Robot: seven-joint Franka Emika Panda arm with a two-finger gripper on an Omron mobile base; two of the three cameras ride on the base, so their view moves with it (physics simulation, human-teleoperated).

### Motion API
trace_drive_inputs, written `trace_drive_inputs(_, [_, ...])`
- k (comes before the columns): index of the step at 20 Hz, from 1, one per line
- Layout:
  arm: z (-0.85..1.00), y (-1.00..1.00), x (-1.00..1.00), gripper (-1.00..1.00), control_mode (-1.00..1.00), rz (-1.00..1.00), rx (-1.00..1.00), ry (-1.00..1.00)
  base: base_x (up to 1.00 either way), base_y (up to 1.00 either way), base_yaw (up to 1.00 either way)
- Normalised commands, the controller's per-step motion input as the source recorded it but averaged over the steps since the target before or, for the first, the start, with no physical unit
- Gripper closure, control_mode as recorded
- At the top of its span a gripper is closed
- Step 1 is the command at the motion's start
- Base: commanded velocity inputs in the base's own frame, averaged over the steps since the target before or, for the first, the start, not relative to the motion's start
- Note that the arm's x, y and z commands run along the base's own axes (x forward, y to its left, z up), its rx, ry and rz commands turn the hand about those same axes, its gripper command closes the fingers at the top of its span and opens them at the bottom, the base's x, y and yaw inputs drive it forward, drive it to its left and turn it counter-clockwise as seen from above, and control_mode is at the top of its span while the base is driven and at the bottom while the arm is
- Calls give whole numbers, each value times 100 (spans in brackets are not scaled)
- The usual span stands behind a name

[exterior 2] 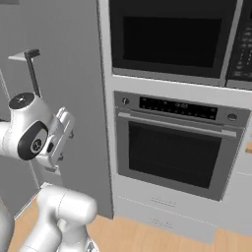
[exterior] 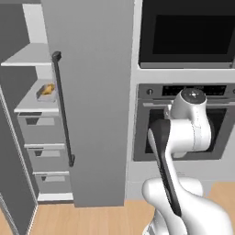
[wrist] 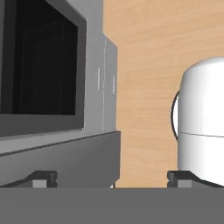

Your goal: Take the meat container that has the chicken drumstick and place it on the second highest rack of the freezer. Then take the vegetable container that has the corn and lime and place it on the highest rack of the freezer.

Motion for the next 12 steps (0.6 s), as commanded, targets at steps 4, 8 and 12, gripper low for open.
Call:
trace_drive_inputs(4, [0,0,0,-100,100,0,0,0,0,-79,-5])
trace_drive_inputs(8, [0,0,0,-100,100,0,0,0,0,-74,-4])
trace_drive_inputs(12, [0,0,0,-100,100,0,0,0,0,-73,-3])
